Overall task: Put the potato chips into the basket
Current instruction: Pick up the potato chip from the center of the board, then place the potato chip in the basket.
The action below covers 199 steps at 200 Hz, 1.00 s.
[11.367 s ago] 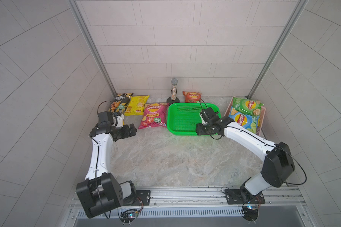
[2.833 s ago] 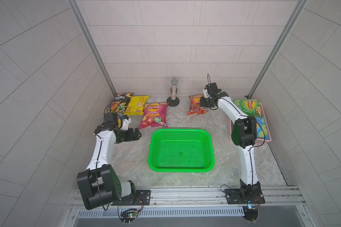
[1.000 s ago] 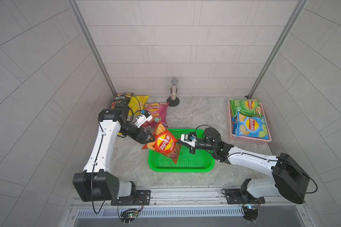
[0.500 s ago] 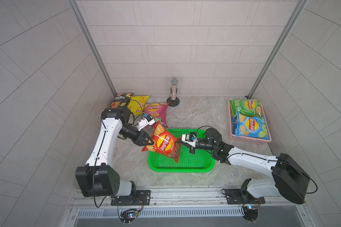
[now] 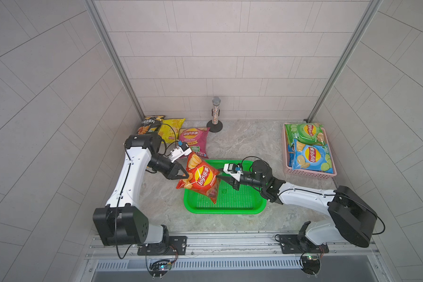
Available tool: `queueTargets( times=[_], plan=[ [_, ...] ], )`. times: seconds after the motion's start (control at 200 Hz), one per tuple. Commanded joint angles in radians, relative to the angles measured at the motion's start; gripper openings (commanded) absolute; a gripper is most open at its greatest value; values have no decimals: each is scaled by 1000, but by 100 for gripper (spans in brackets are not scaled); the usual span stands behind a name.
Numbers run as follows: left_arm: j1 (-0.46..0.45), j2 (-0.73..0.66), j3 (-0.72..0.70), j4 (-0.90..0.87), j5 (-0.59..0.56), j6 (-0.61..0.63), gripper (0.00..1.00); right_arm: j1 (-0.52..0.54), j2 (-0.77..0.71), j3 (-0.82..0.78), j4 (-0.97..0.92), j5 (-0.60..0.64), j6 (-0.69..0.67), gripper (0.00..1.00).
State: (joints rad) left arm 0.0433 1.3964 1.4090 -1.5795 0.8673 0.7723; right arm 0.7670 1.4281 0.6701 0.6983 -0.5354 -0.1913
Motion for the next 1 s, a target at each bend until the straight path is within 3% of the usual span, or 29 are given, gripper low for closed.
queueTargets(
  times=[0.0,0.08,0.33,0.485,0.67,0.991],
  plan=[
    [-2,-50,-33,37,-12,-89,0,2,11,-2,30,98,56,54],
    [-2,-74,-72,107,-27,-163,0,0,11,-6,6,157,68,56],
    [-3,-128,-206,314,-48,-344,0,11,30,32,-92,153,129,56],
    [-3,-141,-227,428,-132,-428,0,33,68,29,-64,178,151,56],
    [-5,-144,-184,432,-215,-436,0,64,115,58,-92,207,161,55],
    [-24,-157,-183,383,-142,-396,2,120,244,141,-157,250,191,49]
  ],
)
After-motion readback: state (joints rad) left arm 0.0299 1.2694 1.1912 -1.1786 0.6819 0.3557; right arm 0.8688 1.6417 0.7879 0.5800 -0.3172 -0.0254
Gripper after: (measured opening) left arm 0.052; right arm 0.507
